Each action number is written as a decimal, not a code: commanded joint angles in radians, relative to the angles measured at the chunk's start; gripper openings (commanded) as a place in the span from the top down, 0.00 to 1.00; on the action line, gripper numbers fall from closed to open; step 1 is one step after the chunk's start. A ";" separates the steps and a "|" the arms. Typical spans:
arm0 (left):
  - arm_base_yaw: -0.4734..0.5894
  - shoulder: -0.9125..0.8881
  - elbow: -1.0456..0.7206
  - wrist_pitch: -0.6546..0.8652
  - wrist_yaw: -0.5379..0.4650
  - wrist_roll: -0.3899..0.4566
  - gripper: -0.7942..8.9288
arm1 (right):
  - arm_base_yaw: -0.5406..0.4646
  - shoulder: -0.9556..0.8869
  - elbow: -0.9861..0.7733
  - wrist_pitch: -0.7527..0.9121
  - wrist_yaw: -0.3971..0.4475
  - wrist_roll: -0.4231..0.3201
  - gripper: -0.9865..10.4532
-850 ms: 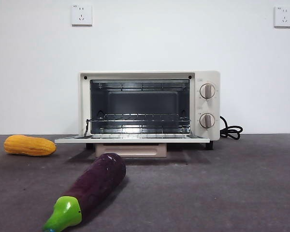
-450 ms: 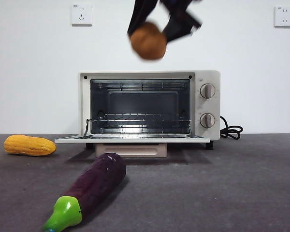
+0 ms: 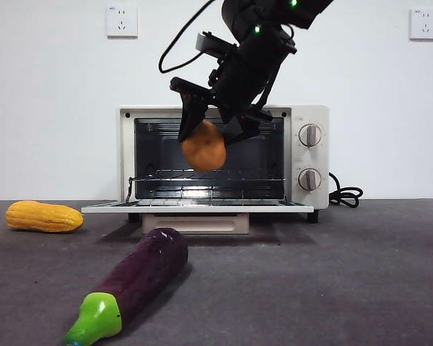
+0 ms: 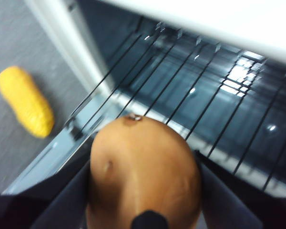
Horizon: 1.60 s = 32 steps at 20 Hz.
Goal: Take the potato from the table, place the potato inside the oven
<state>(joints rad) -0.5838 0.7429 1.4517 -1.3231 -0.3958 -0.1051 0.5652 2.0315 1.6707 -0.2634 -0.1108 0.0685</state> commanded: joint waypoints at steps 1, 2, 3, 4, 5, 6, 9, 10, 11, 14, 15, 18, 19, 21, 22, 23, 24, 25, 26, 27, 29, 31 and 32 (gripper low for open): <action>-0.002 -0.003 -0.004 0.003 -0.006 0.012 0.92 | 0.004 0.021 -0.005 0.068 0.044 0.046 0.86; -0.002 -0.003 -0.004 0.003 -0.006 0.012 0.92 | 0.004 0.022 -0.005 0.096 0.061 0.061 0.86; -0.002 -0.003 -0.004 0.003 -0.006 0.014 0.92 | 0.004 0.024 -0.005 0.113 0.066 0.063 0.86; -0.002 -0.003 -0.004 0.003 -0.006 0.023 0.92 | 0.004 0.027 -0.005 0.124 0.068 0.063 0.86; -0.002 -0.003 -0.004 0.003 -0.006 0.027 0.92 | 0.004 0.029 -0.005 0.122 0.075 0.066 0.86; -0.002 -0.003 -0.004 0.003 -0.005 0.027 0.92 | 0.004 0.032 -0.005 0.119 0.082 0.074 0.86; -0.002 -0.003 -0.004 0.003 -0.005 0.027 0.92 | 0.004 0.045 -0.005 0.137 0.113 0.091 0.86; -0.002 -0.004 -0.004 0.003 -0.005 0.027 0.92 | 0.004 0.050 -0.005 0.144 0.129 0.109 0.86; -0.002 -0.004 -0.004 0.003 -0.005 0.027 0.92 | 0.004 0.059 -0.005 0.152 0.139 0.121 0.86; -0.002 -0.003 -0.004 0.003 -0.005 0.031 0.92 | 0.004 0.076 -0.005 0.169 0.179 0.128 0.86; -0.002 -0.003 -0.004 0.003 -0.005 0.031 0.92 | 0.004 0.079 -0.005 0.182 0.192 0.132 0.86; -0.002 -0.003 -0.004 0.003 -0.005 0.031 0.92 | 0.004 0.081 -0.005 0.235 0.242 0.141 0.86; -0.002 -0.003 -0.004 0.003 -0.005 0.031 0.92 | 0.004 0.081 -0.005 0.246 0.241 0.141 0.86; -0.002 -0.003 -0.004 0.003 -0.005 0.031 0.92 | 0.004 0.081 -0.005 0.234 0.242 0.141 0.86; -0.002 -0.003 -0.004 0.003 -0.005 0.031 0.92 | 0.004 0.085 -0.005 0.231 0.242 0.141 0.85; -0.002 -0.003 -0.004 0.003 -0.005 0.031 0.92 | 0.004 0.090 -0.005 0.235 0.242 0.141 0.85; -0.002 -0.003 -0.004 0.003 -0.005 0.031 0.92 | 0.004 0.095 -0.005 0.239 0.242 0.146 0.85; -0.002 -0.003 -0.004 0.003 -0.005 0.031 0.92 | 0.004 0.103 -0.005 0.241 0.242 0.156 0.85; -0.002 -0.003 -0.004 0.003 -0.005 0.031 0.92 | 0.004 0.111 -0.005 0.243 0.245 0.167 0.85; -0.002 -0.003 -0.004 0.003 -0.005 0.031 0.92 | 0.004 0.120 -0.005 0.244 0.247 0.175 0.85; -0.002 -0.003 -0.004 0.003 -0.005 0.031 0.92 | 0.004 0.139 -0.005 0.250 0.248 0.176 0.82; -0.002 -0.003 -0.004 0.003 -0.005 0.031 0.92 | 0.004 0.147 -0.005 0.256 0.250 0.176 0.74; -0.002 -0.003 -0.004 0.003 -0.005 0.031 0.92 | 0.004 0.148 -0.005 0.262 0.259 0.176 0.74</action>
<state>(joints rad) -0.5838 0.7429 1.4517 -1.3235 -0.4011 -0.0860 0.5655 2.1445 1.6718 0.0067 0.1455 0.2359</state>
